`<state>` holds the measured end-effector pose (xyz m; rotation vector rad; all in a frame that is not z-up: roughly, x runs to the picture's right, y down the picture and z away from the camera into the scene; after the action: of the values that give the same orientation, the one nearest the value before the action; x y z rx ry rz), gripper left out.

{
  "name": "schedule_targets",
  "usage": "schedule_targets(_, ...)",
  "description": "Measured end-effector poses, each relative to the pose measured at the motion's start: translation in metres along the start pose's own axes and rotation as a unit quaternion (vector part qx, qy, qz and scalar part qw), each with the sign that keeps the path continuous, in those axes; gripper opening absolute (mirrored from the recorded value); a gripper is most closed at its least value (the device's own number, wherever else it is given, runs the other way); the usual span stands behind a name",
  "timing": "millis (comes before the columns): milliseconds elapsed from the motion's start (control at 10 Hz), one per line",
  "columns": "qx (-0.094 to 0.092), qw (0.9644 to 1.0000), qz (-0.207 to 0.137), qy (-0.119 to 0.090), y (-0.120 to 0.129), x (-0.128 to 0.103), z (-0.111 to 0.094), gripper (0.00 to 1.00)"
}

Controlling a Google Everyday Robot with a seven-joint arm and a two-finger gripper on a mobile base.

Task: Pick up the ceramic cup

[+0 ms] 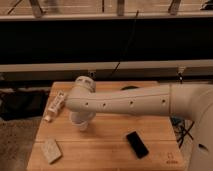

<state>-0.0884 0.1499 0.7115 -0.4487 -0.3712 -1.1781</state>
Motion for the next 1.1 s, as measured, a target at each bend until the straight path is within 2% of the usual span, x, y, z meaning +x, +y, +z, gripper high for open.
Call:
schedule_targets(100,-0.002,0.9997,0.002,-0.025,-0.0053,-0.0009,-0.0012,0.34)
schedule_targets(300,-0.007,0.9991,0.005,-0.042,-0.0073,-0.0013,-0.0032,0.5)
schedule_targets(500,-0.01,0.9984,0.01,-0.055,-0.0086,-0.0016,-0.0034,0.72)
schedule_targets(700,-0.011,0.998,0.013,-0.061,-0.0074,-0.0023,-0.001,0.8)
schedule_targets(1100,-0.003,0.9978,0.015,-0.065,-0.0063,0.0008,0.0046,0.8)
